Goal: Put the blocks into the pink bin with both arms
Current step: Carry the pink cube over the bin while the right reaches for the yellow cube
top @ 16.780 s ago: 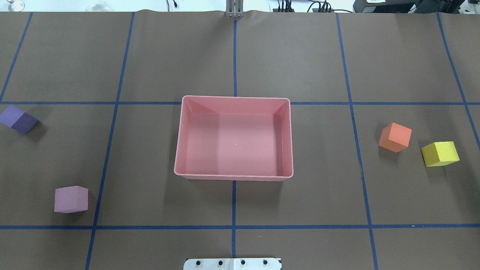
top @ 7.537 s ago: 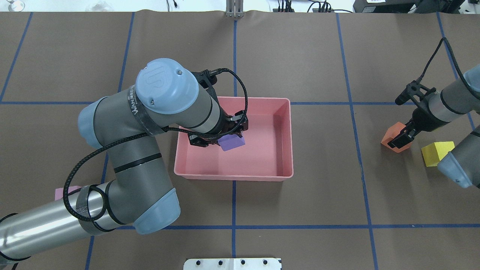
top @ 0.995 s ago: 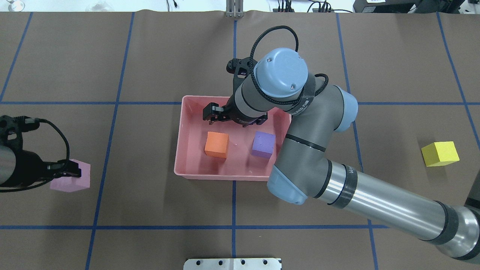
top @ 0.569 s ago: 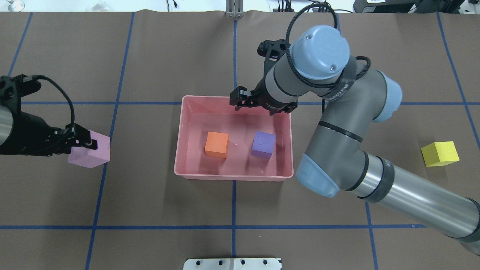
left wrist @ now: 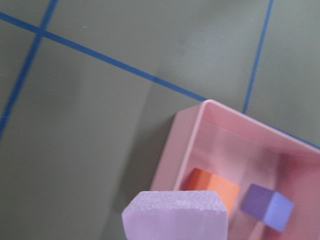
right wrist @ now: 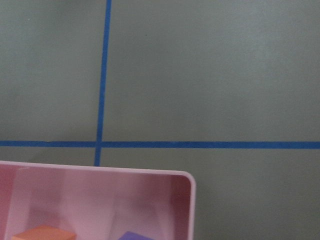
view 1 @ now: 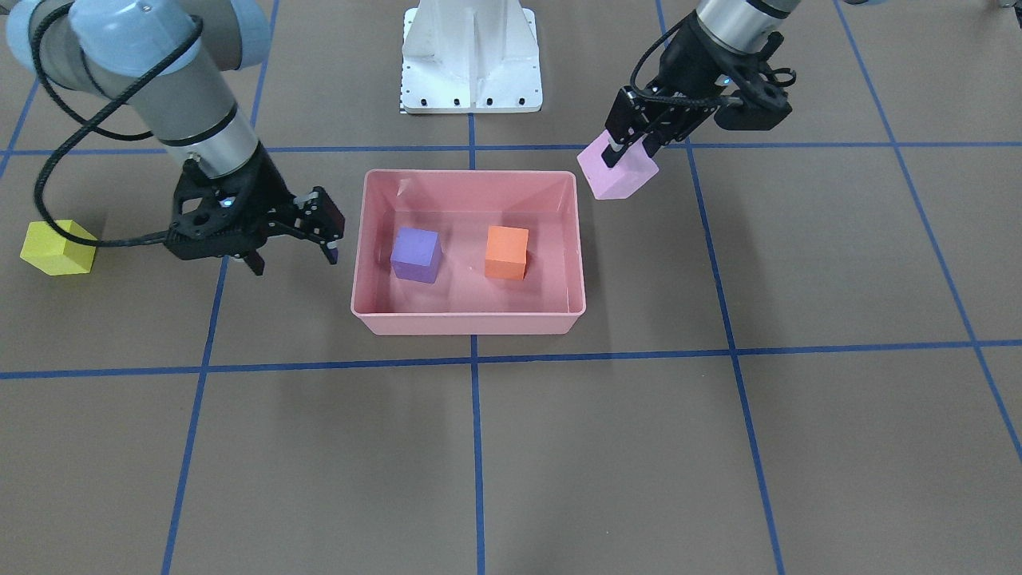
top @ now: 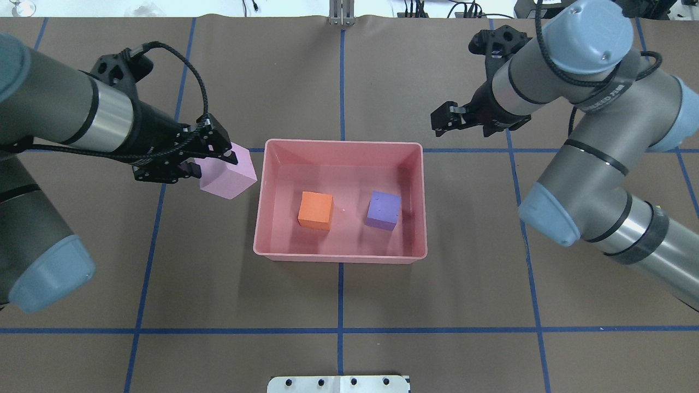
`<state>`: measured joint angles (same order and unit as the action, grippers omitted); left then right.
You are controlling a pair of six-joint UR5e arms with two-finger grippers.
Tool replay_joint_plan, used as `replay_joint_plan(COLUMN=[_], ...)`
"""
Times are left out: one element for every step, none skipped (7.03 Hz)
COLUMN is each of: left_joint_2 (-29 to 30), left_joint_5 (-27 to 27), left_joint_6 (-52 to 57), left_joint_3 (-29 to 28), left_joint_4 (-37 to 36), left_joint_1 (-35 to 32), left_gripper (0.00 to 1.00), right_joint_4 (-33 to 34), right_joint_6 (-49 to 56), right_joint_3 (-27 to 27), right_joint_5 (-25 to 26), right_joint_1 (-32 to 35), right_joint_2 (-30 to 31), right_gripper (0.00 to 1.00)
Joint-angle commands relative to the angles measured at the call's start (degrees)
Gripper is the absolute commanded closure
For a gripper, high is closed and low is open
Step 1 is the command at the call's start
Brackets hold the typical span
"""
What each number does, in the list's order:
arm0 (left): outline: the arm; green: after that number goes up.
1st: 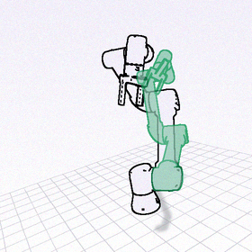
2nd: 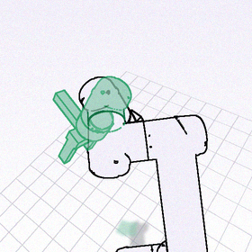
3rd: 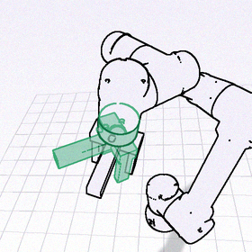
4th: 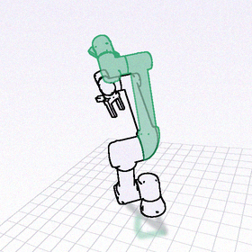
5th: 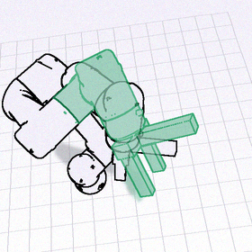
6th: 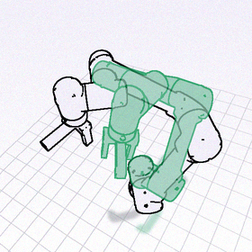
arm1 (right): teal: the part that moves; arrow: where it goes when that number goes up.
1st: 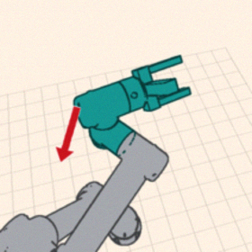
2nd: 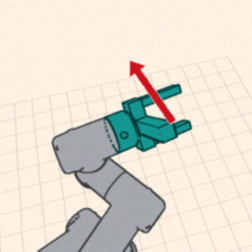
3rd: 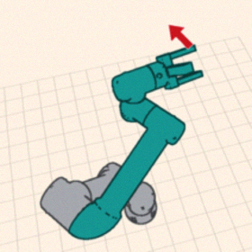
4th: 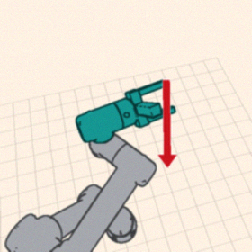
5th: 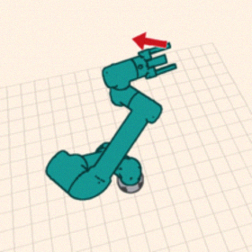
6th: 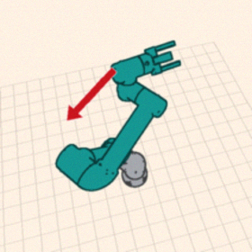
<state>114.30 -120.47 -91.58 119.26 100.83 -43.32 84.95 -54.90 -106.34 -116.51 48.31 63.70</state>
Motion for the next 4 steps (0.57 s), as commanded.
replay_joint_plan(left_joint_2=[7.6, 9.5, 10.6, 12.4], left_joint_5=[3.5, 5.5, 8.0, 9.8], left_joint_6=[-2.9, -3.7, -3.6, -3.6], left_joint_3=[-6.2, -7.9, -10.3, -12.9], left_joint_4=[-0.1, -0.1, 0.0, 0.1], left_joint_1=[3.1, 4.8, 6.8, 8.0], left_gripper=[1.0, 1.0, 1.0, 1.0], right_joint_4=[-0.1, -0.1, -0.4, -0.4], right_joint_6=[4.2, 4.3, 5.1, 6.6], right_joint_3=[0.5, 1.7, 3.8, 5.0], right_joint_5=[-4.3, -5.5, -7.5, -9.1], right_joint_1=[6.3, 9.1, 11.8, 14.2], right_joint_2=[5.5, 7.8, 9.7, 11.4], right_gripper=[0.01, 0.01, 0.01, 0.01])
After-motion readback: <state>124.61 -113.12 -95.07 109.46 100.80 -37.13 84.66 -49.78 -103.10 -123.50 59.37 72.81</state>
